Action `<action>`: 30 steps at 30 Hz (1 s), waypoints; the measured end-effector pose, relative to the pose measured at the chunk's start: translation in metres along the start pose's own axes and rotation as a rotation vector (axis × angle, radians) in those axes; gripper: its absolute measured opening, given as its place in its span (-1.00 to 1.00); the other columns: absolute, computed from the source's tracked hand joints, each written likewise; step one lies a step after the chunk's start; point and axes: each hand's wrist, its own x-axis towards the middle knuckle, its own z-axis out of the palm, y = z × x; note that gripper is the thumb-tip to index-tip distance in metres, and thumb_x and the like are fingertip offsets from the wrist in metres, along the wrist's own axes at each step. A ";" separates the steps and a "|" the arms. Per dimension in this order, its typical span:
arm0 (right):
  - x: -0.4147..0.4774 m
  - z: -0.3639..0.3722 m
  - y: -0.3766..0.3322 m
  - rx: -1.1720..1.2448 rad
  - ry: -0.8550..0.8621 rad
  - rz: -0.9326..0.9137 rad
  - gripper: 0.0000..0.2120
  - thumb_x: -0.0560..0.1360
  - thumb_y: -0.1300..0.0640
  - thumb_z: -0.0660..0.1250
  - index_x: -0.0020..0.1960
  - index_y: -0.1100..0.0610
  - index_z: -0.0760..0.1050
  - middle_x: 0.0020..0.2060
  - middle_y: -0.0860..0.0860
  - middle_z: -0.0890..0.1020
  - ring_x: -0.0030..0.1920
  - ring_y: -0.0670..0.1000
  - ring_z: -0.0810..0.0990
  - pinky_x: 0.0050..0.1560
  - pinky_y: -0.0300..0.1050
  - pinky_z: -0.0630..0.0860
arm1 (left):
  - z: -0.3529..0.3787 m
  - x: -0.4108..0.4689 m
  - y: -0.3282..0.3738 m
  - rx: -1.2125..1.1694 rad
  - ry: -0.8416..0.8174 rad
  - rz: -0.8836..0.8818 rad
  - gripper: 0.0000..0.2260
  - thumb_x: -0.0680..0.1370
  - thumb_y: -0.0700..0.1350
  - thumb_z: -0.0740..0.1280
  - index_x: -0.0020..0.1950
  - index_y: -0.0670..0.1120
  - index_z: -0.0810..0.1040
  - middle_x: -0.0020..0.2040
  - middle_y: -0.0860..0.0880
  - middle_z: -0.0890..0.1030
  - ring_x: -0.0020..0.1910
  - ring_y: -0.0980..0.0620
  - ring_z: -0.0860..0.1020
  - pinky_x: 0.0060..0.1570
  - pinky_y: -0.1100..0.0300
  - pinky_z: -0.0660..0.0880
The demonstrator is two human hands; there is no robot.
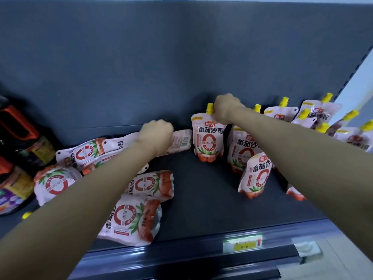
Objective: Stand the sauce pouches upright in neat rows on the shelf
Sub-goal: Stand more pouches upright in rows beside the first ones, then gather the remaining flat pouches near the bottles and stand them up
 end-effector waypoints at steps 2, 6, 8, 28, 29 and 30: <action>0.006 0.002 0.000 0.027 0.024 0.012 -0.82 0.49 0.16 0.29 -0.25 0.19 0.38 -0.19 0.11 0.43 -0.18 0.15 0.44 -0.21 -0.09 0.41 | -0.010 0.002 -0.006 -0.066 0.042 -0.010 -0.91 0.47 -0.22 0.23 -0.11 -0.19 0.51 -0.03 -0.23 0.60 -0.05 -0.27 0.55 -0.22 0.07 0.34; 0.019 0.005 -0.006 0.078 0.024 -0.017 -0.68 0.51 0.10 0.23 -0.37 0.17 0.28 -0.19 0.13 0.43 -0.16 0.16 0.43 -0.18 -0.07 0.42 | -0.019 0.000 -0.012 -0.279 0.051 -0.019 -0.96 0.45 -0.19 0.23 -0.21 -0.08 0.42 -0.08 -0.17 0.59 -0.13 -0.21 0.50 -0.23 0.11 0.35; 0.026 0.008 -0.009 0.095 0.007 -0.024 -0.70 0.50 0.16 0.23 -0.38 0.17 0.27 -0.18 0.14 0.43 -0.15 0.16 0.43 -0.16 -0.07 0.42 | -0.022 0.001 -0.012 -0.340 0.054 -0.018 -0.95 0.45 -0.17 0.27 -0.21 -0.07 0.45 -0.11 -0.13 0.59 -0.11 -0.21 0.51 -0.23 0.12 0.37; 0.048 -0.004 -0.011 -0.027 -0.201 -0.161 -0.60 0.45 0.11 0.40 -0.46 0.19 0.33 -0.69 0.00 0.43 -0.53 -0.01 0.42 -0.50 -0.23 0.27 | -0.019 -0.003 -0.018 -0.379 0.172 0.172 -0.79 0.41 -0.30 0.42 -0.27 0.02 0.67 0.35 -0.09 0.26 0.31 -0.15 0.18 0.23 0.08 0.17; 0.048 -0.004 -0.010 -0.016 -0.203 -0.161 -0.60 0.45 0.10 0.41 -0.45 0.19 0.33 -0.71 -0.01 0.43 -0.53 -0.01 0.42 -0.50 -0.23 0.28 | -0.017 -0.005 -0.020 -0.379 0.202 0.155 -0.78 0.40 -0.31 0.42 -0.28 0.02 0.67 0.37 -0.09 0.26 0.34 -0.15 0.15 0.22 0.11 0.13; 0.048 -0.003 -0.010 0.001 -0.203 -0.162 -0.61 0.45 0.09 0.41 -0.44 0.19 0.33 -0.69 0.00 0.44 -0.53 0.00 0.43 -0.50 -0.23 0.29 | -0.015 -0.007 -0.021 -0.390 0.227 0.144 -0.77 0.39 -0.32 0.43 -0.29 0.02 0.68 0.38 -0.09 0.25 0.35 -0.15 0.13 0.21 0.11 0.11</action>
